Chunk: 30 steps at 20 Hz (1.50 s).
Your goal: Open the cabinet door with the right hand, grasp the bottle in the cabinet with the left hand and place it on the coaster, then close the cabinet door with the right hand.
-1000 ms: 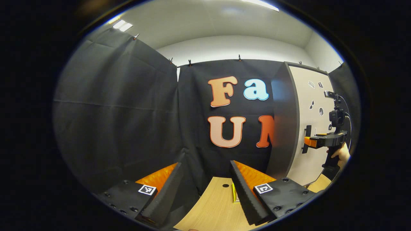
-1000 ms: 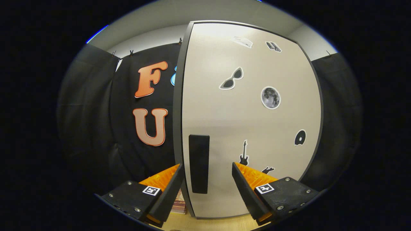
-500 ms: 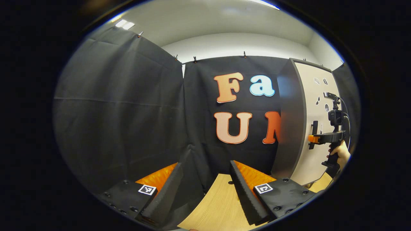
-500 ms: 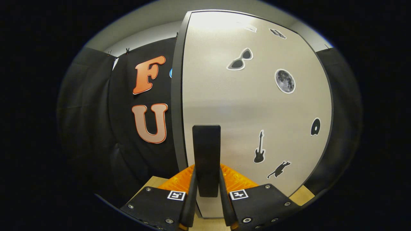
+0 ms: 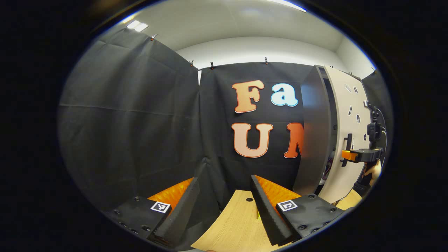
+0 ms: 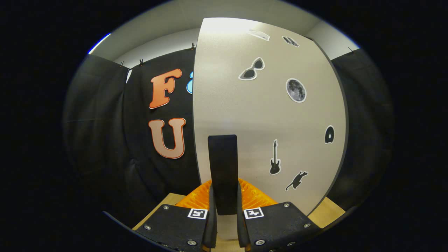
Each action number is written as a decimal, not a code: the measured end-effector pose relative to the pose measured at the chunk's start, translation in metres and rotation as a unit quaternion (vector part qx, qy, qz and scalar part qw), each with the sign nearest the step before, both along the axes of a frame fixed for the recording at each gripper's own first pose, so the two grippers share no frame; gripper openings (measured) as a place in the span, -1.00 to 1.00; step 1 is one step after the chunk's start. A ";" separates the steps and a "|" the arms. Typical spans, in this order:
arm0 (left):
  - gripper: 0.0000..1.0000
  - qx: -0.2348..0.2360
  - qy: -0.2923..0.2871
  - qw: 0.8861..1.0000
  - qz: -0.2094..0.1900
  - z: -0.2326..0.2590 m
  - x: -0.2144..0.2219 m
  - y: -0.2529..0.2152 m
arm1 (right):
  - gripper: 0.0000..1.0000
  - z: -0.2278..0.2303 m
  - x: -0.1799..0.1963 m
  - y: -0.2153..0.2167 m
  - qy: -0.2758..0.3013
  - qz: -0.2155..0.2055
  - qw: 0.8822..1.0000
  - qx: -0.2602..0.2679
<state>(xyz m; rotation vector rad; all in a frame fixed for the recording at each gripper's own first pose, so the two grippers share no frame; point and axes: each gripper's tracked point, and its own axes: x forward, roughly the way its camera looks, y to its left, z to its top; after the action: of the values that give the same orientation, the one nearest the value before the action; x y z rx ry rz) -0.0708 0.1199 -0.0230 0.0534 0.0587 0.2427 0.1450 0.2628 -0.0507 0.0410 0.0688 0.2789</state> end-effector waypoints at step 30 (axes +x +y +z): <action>0.90 -0.031 0.021 0.983 -0.179 -0.032 0.085 -0.169 | -0.92 -0.002 -0.080 -0.151 -0.002 -0.109 0.993 -0.046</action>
<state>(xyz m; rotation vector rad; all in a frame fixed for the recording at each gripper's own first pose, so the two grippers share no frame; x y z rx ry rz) 0.0140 -0.0494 -0.0552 0.0073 0.0968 -0.1192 0.0646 0.1113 -0.0527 -0.0426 0.0730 0.0567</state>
